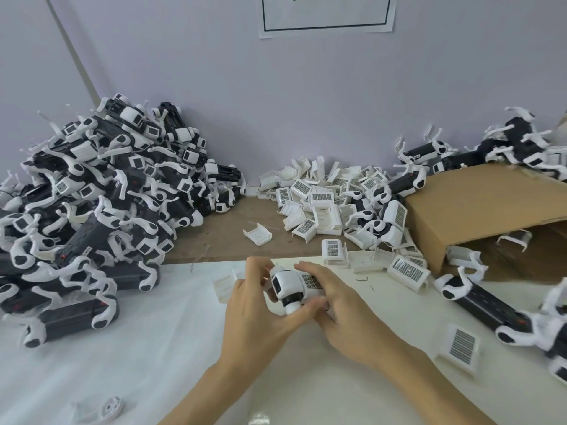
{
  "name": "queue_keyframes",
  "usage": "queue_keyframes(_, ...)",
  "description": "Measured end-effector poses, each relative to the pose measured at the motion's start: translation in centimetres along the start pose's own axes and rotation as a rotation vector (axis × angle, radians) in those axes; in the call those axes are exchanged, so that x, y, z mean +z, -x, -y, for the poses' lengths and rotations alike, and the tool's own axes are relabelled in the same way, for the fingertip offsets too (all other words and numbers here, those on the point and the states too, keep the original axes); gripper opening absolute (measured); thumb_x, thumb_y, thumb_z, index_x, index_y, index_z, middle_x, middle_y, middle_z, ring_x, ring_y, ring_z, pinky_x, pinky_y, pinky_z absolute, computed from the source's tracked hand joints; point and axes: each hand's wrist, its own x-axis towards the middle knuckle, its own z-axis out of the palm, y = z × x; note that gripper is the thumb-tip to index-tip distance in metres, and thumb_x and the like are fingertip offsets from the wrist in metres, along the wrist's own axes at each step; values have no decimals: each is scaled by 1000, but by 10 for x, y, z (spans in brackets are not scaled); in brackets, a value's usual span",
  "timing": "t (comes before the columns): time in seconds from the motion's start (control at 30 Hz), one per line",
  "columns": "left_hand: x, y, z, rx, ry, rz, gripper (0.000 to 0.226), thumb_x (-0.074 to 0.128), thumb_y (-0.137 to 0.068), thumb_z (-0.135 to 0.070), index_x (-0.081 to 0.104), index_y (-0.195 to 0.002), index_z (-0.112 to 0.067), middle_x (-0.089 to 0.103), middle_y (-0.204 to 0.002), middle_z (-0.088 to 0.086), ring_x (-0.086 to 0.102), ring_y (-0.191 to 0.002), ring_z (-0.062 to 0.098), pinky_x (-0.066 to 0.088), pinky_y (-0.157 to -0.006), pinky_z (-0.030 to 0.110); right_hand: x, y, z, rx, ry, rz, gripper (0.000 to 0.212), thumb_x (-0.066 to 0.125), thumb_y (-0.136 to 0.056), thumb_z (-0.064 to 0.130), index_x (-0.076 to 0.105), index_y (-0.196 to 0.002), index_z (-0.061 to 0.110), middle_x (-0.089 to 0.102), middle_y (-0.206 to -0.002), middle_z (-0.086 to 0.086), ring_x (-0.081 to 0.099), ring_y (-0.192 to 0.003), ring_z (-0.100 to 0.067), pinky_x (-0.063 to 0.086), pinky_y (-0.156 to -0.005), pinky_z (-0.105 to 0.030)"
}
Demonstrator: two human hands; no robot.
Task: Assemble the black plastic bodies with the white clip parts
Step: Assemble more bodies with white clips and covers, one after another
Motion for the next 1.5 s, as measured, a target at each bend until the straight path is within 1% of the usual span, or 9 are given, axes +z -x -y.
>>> queue_keyframes(0.2, -6, -3, -2, 30, 146, 82, 45, 41, -98, -74, 59, -121, -40, 73, -106, -12, 68, -108, 16, 53, -96, 43, -4, 1, -5, -17, -28, -30, 73, 62, -103, 15, 25, -162, 39, 45, -149, 24, 45, -134, 8, 37, -105, -9)
queue_keyframes(0.37, -10, -12, -9, -56, 345, 54, 38, 42, -108, -50, 65, -102, -21, 69, -87, -13, 67, -78, 10, 49, -75, 16, -2, 1, -4, -34, -35, -119, 51, 62, -104, 21, 42, -149, 36, 52, -138, 19, 55, -122, -3, 46, -100, -22)
queue_keyframes(0.47, -11, -12, -8, -79, 314, 51, 33, 40, -103, -60, 62, -92, -38, 66, -80, -17, 70, -75, 18, 49, -71, 18, -4, -1, -4, -41, -39, -129, 51, 60, -105, 19, 44, -152, 31, 53, -143, 14, 51, -134, -4, 43, -111, -29)
queue_keyframes(0.63, -8, -12, -1, -111, 275, 70, 39, 56, -87, -72, 64, -97, -35, 75, -88, -8, 71, -82, 13, 47, -71, 12, -7, -2, -4, -76, 61, -152, 58, 64, -103, 27, 41, -153, 43, 48, -136, 19, 50, -126, 4, 38, -104, -10)
queue_keyframes(0.8, -12, -19, 10, -260, 440, 8, 63, 45, -101, -72, 74, -104, -17, 75, -90, 14, 69, -81, 34, 54, -84, 40, -15, -2, 1, -57, -147, -101, 47, 63, -101, 45, 49, -146, 50, 57, -140, 22, 53, -132, -3, 45, -105, -24)
queue_keyframes(1.1, -11, -20, 9, -351, 518, 47, 60, 55, -97, -65, 71, -111, -9, 79, -96, 14, 75, -80, 38, 60, -86, 48, -8, -2, 3, 36, -214, -58, 37, 51, -109, 33, 53, -141, 51, 65, -126, 7, 64, -108, -8, 48, -102, -25)
queue_keyframes(1.27, -6, -16, 3, -305, 508, 8, 49, 77, -81, -55, 70, -106, -14, 79, -91, 7, 72, -70, 27, 53, -60, 16, -13, -5, 7, 71, -486, -78, 33, 45, -112, 20, 63, -137, 34, 70, -129, 6, 70, -109, -24, 53, -94, -24)
queue_keyframes(1.4, -11, -19, 4, -337, 530, 44, 44, 72, -88, -59, 71, -114, -23, 81, -95, 6, 77, -76, 31, 52, -78, 24, -19, -10, 3, 176, -838, -35, 34, 65, -96, 31, 71, -129, 25, 67, -122, -22, 64, -106, -31, 51, -99, -35)
queue_keyframes(1.5, -14, -21, 13, -329, 561, 138, 47, 65, -90, -57, 70, -123, -25, 79, -115, 3, 73, -105, 33, 50, -102, 44, -22, -10, -4, 212, -942, 29, 43, 74, -86, 26, 72, -129, 23, 66, -109, -17, 64, -104, -25, 48, -104, -38)
